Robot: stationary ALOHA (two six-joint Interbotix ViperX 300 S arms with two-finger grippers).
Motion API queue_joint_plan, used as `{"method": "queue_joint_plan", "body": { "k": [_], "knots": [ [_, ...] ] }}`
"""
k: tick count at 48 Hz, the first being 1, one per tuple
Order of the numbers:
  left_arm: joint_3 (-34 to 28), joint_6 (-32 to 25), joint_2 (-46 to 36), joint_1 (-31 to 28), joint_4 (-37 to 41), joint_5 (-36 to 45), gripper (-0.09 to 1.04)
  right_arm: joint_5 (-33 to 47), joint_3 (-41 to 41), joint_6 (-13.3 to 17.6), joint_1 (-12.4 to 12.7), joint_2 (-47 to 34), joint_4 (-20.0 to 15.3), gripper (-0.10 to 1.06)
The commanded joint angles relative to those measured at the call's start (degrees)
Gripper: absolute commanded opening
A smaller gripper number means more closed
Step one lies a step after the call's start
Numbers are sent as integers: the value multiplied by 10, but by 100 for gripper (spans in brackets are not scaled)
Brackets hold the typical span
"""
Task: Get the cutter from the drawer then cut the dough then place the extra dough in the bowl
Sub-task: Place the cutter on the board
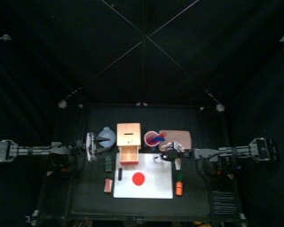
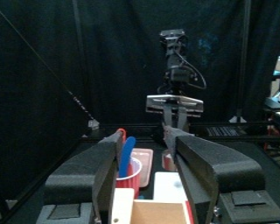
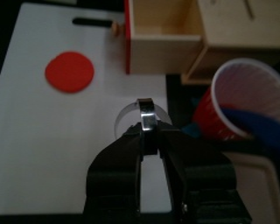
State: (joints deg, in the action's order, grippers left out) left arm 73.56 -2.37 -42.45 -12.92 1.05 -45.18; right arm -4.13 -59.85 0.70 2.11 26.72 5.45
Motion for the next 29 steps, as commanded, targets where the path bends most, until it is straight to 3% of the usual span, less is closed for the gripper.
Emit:
{"method": "queue_joint_plan", "body": {
  "k": [1, 15, 26, 29],
  "knots": [
    [-20, -1, 12, -13, -6, -5, 81, 6, 1, -1, -5, -21, -18, 50],
    [-21, -1, 18, -22, -16, -6, 81, 7, 5, 0, -13, -66, -38, 54],
    [-19, -1, 18, -30, -31, -6, 82, 4, 9, 2, -25, -72, -72, 72],
    [-20, 4, 18, -33, -34, -6, 82, 1, 15, 4, -25, -73, -95, 74]
  ]
}}
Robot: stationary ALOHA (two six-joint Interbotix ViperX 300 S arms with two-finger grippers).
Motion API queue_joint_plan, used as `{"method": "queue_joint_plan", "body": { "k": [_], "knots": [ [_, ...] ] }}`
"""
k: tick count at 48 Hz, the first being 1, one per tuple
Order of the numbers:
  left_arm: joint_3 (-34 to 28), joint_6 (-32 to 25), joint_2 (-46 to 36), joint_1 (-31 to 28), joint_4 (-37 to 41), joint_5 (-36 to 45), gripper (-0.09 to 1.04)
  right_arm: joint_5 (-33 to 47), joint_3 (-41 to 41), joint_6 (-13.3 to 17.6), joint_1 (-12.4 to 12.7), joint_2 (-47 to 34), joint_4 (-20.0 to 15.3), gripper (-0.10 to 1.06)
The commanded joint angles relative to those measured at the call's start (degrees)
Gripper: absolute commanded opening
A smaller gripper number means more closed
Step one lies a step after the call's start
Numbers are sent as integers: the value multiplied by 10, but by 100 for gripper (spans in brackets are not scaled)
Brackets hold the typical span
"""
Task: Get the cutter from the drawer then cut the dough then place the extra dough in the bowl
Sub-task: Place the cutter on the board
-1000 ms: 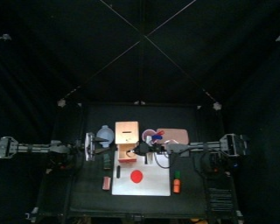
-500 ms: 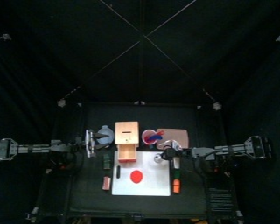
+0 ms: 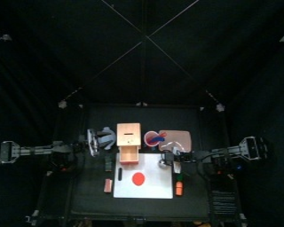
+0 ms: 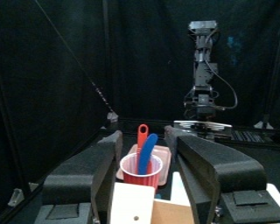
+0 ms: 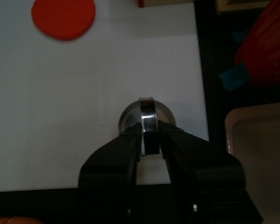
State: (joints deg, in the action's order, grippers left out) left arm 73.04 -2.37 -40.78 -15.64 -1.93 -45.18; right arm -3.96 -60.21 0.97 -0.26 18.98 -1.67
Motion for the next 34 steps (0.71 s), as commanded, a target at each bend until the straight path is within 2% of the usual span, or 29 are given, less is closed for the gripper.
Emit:
{"method": "queue_joint_plan", "body": {
  "k": [1, 3, 7, 10, 13, 22, 34],
  "knots": [
    [-17, 4, 1, -6, -9, -6, 82, -1, 22, 3, -1, 5, -28, 74],
    [-20, 4, 1, -10, -24, -4, 82, -1, 31, -1, 0, 5, -28, 74],
    [-30, 1, 3, -33, -78, 12, 81, 1, 52, -4, 1, 4, -6, 74],
    [-43, -1, 10, -62, -116, 40, 81, 4, 76, -3, 4, -3, 27, 74],
    [-62, -1, 19, -91, -118, 82, 81, 10, 107, 3, 8, -29, 54, 75],
    [-155, 0, 64, -122, -3, 258, 81, 12, 189, 1, 1, -123, 47, 75],
    [-254, -2, 154, -197, 117, 411, 81, 5, 280, 3, -47, -226, 35, 75]
  ]
}}
